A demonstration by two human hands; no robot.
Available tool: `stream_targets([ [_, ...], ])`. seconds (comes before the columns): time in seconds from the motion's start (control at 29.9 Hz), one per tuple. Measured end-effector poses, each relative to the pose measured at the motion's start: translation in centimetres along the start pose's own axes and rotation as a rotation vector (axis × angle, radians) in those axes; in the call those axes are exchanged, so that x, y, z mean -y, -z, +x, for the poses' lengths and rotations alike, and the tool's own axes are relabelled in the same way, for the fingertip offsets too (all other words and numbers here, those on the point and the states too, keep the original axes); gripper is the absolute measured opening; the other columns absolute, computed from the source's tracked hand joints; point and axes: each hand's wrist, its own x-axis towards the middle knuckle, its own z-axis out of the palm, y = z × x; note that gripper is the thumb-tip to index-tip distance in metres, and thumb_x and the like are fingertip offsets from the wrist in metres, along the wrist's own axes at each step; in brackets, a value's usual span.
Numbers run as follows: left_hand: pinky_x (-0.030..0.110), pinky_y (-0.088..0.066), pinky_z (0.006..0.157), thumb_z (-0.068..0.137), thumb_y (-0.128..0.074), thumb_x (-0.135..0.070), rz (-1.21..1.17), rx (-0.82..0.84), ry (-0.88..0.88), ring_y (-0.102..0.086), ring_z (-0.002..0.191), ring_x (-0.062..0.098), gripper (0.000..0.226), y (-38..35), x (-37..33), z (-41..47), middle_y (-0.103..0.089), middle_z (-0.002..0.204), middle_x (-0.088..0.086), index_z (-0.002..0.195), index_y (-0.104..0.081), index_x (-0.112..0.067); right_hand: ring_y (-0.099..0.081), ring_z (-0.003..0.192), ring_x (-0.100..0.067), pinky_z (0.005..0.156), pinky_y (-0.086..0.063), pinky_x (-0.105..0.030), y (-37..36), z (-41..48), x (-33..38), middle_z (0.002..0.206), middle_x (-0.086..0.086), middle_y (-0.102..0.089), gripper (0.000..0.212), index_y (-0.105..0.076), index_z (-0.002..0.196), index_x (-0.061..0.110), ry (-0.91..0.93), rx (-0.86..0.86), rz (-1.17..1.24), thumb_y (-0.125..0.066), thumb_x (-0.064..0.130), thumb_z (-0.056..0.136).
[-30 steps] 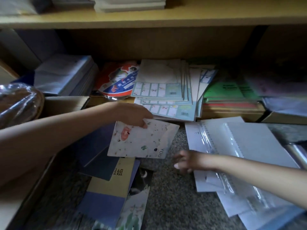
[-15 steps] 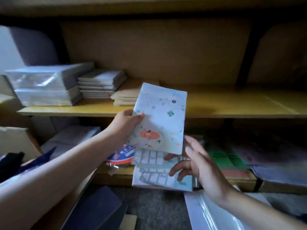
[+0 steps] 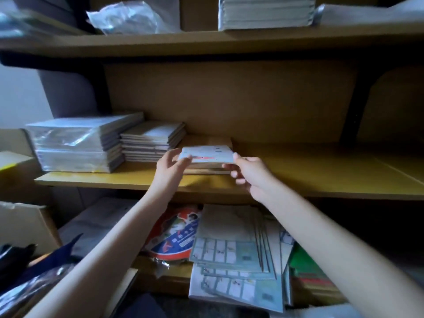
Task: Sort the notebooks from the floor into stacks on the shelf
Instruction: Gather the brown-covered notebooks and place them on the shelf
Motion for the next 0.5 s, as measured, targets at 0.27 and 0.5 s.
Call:
stream_targets([
  [0.27,0.042,0.003,0.117,0.088,-0.015,-0.054,1.21,0.173,-0.595,-0.002,0.145,0.007,0.063,-0.9,3.5,1.4,-0.013,0.157,-0.007,0.146,-0.026,-0.032,-0.057,0.095,-0.016,0.074,-0.044,-0.024,0.3,3.5,-1.2,0.121,-0.007,-0.057,0.036,-0.052,0.13,0.007,0.174,-0.023,-0.469,-0.048,0.009,0.095],
  [0.5,0.044,0.002,0.116,0.078,0.0,-0.071,1.233,0.098,-0.608,-0.003,0.145,0.007,0.081,-1.6,3.5,4.9,-0.013,0.158,-0.006,0.148,-0.021,-0.036,-0.052,0.104,-0.014,0.082,-0.045,-0.027,1.0,4.5,-3.1,0.114,0.008,-0.059,0.027,-0.062,0.112,0.026,0.677,-0.231,-0.978,-0.052,0.016,0.089],
])
